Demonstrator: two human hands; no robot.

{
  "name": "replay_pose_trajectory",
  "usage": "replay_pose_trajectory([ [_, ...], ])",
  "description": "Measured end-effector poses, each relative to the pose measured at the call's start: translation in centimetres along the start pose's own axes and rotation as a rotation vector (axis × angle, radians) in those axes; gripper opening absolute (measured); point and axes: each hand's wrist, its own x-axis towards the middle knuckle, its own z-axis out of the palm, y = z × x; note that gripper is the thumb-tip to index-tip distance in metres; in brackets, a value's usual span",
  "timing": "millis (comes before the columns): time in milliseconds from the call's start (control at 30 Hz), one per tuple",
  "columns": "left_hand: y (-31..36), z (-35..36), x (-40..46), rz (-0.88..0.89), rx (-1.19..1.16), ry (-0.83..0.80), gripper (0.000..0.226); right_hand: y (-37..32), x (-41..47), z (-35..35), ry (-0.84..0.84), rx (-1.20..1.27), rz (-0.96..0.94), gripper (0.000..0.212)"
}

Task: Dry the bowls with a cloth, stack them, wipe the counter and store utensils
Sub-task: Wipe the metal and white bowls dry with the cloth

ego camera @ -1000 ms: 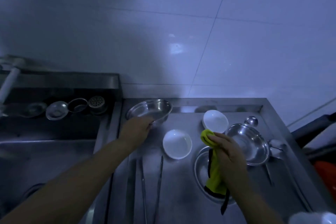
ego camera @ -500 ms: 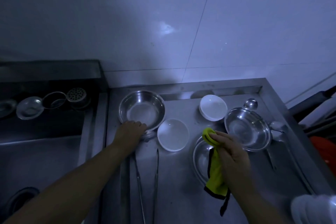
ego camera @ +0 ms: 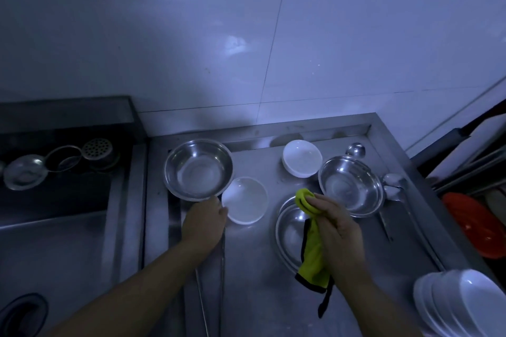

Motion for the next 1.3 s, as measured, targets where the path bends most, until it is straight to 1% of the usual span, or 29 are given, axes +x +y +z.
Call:
replay_pose_trajectory([
  [67,0.4,0.7,0.5,-0.117,0.096,-0.08,0.031,-0.1,-0.3,-0.5,0.017,-0.002,-0.005,0.047],
  [167,1.0,1.6,1.0,-0.152,0.139,-0.091,0.034,0.3,-0.8,-1.3,0.022,0.005,-0.009,0.045],
  [300,2.4,1.9,1.2,-0.2,0.182,-0.117,0.022,0.9,-1.4,-2.5,0.03,0.009,0.016,0.043],
  [433,4.5,1.7,0.5,-0.181,0.155,-0.11,0.015,0.9,-2.0,-3.4,0.023,0.017,0.005,0.045],
  [500,5.7,1.3,-0.3,-0.161,0.088,-0.11,0.012,0.8,-2.1,-3.6,0.014,0.021,-0.009,0.045],
  [567,6.8,0.7,-1.1,-0.119,-0.014,-0.113,0.016,0.3,-2.2,-3.9,-0.004,0.02,-0.033,0.045],
  [633,7.7,-0.3,-2.5,-0.113,-0.209,-0.158,0.01,-0.2,-2.4,-4.3,-0.034,0.022,-0.062,0.044],
  [700,8.2,-1.7,-4.1,-0.176,-0.441,-0.248,0.005,-0.8,-2.6,-4.7,-0.082,-0.012,-0.094,0.044],
  [767,8.2,-3.3,-6.3,-0.204,-0.558,-0.34,0.015,-1.3,-2.7,-5.3,-0.118,-0.02,-0.116,0.046],
  [833,8.1,-4.8,-8.6,-0.201,-0.598,-0.373,0.029,-1.9,-3.0,-6.1,-0.148,-0.005,-0.125,0.048],
  [900,8.2,-6.3,-11.0,-0.153,-0.546,-0.327,0.043,-2.5,-3.3,-6.8,-0.194,-0.014,-0.141,0.047],
  [933,8.4,-7.1,-12.1,-0.101,-0.446,-0.267,0.046,-2.7,-3.5,-7.2,-0.212,-0.022,-0.158,0.045],
  [1000,8.8,-8.5,-14.5,-0.006,-0.165,-0.127,0.048,-3.2,-3.9,-7.8,-0.249,-0.034,-0.185,0.043],
  [1033,8.9,-9.0,-15.6,0.029,-0.06,-0.06,0.05,-3.4,-4.2,-8.1,-0.271,-0.036,-0.193,0.042],
  [1067,9.1,-9.5,-16.8,0.06,-0.002,0.002,0.051,-3.6,-4.4,-8.2,-0.294,-0.038,-0.203,0.041],
  [1133,9.2,-10.2,-18.8,0.119,0.056,0.117,0.05,-4.3,-5.3,-8.4,-0.342,-0.043,-0.227,0.043],
  [1200,9.3,-10.9,-20.5,0.166,0.135,0.197,0.051,-4.9,-6.0,-8.5,-0.381,-0.052,-0.261,0.044],
  [1267,9.4,-11.5,-22.1,0.168,0.188,0.247,0.055,-5.5,-6.6,-8.7,-0.404,-0.049,-0.304,0.042],
  [1300,9.6,-11.8,-22.8,0.156,0.178,0.276,0.055,-5.7,-6.9,-8.7,-0.418,-0.044,-0.334,0.042],
])
